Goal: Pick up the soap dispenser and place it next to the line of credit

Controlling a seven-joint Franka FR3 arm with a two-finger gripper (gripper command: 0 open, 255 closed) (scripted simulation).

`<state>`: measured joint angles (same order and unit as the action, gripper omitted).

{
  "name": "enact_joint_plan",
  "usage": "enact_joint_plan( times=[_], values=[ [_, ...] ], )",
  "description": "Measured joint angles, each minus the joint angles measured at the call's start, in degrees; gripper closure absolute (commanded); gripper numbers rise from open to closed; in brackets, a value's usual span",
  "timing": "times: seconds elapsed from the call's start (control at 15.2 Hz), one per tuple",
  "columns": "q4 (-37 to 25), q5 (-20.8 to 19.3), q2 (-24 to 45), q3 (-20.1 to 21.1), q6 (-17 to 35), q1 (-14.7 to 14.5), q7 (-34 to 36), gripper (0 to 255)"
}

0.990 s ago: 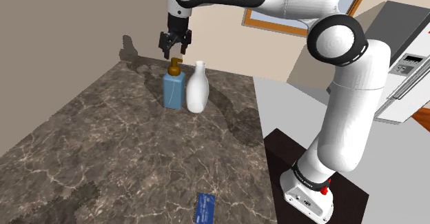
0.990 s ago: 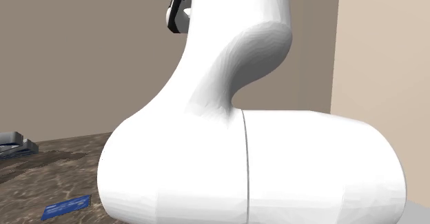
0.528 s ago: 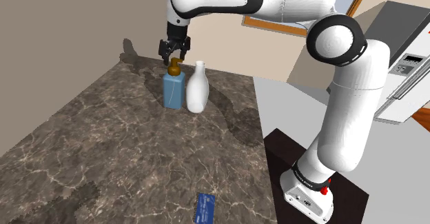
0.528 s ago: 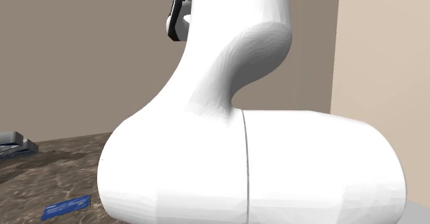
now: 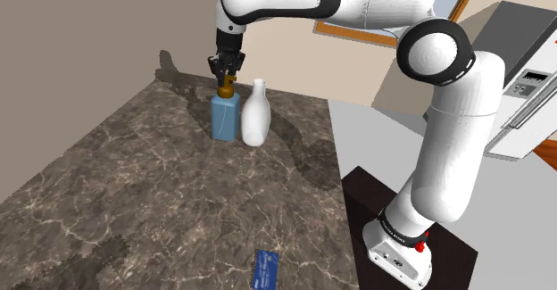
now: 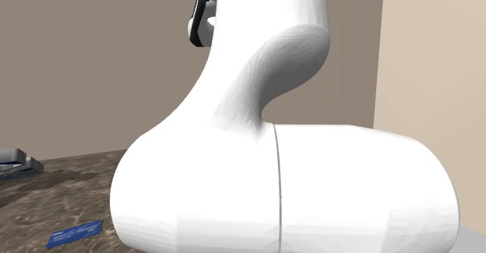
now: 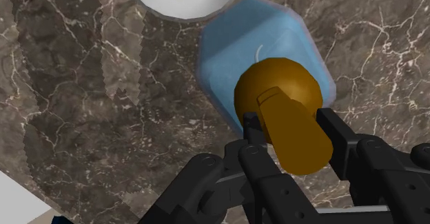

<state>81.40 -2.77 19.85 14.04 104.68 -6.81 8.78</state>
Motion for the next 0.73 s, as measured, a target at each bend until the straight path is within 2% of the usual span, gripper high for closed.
enact_joint_plan(
  times=[0.46, 0.73],
  values=[
    [0.0, 0.0, 0.0, 0.0, 0.0, 0.0, 0.0, 255],
    [-2.7, 0.0, 0.2, 0.0, -2.5, -0.1, 0.0, 255]
  ],
)
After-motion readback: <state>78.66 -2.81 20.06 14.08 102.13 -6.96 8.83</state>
